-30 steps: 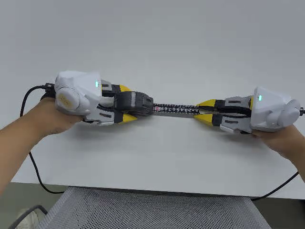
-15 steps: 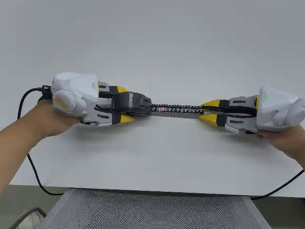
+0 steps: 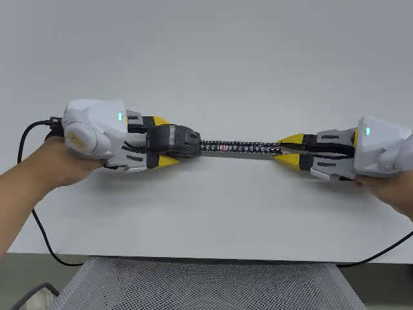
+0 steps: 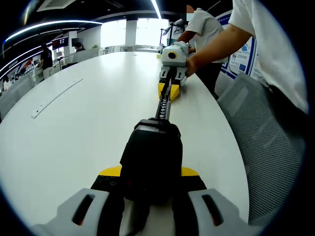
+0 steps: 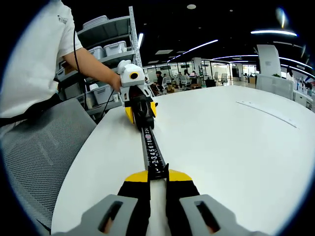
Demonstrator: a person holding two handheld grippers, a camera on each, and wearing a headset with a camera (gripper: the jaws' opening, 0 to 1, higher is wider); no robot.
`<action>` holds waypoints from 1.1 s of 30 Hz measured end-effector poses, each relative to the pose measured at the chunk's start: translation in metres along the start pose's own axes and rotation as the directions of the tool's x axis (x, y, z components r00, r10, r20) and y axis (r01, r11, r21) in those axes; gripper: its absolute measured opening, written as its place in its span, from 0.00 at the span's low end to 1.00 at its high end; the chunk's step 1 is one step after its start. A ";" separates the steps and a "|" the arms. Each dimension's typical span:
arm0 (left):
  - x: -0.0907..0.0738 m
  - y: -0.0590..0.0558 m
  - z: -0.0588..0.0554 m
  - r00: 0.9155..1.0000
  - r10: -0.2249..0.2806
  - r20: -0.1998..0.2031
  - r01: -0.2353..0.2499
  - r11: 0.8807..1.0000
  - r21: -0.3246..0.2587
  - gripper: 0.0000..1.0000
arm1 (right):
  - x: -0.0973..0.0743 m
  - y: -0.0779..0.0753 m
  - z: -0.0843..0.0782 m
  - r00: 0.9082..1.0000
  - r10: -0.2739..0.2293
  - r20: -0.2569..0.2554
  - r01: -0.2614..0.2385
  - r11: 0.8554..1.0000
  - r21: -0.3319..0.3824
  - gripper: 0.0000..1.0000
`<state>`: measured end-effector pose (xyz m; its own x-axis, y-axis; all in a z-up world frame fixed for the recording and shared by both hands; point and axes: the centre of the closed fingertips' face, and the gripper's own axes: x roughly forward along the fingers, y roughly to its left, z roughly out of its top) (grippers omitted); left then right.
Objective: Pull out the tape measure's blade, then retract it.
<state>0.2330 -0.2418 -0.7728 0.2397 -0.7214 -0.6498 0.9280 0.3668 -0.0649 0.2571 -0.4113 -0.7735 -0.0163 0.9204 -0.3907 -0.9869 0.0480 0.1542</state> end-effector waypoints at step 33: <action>0.002 0.000 0.000 1.000 0.005 -0.009 -0.005 1.000 -0.001 0.34 | -0.037 -0.009 -0.012 1.000 -0.028 0.014 0.027 0.999 0.042 0.07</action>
<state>0.2337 -0.2427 -0.7738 0.2413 -0.7141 -0.6572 0.9265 0.3709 -0.0629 0.2648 -0.4502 -0.7714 0.0132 0.9241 -0.3819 -0.9793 0.0890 0.1816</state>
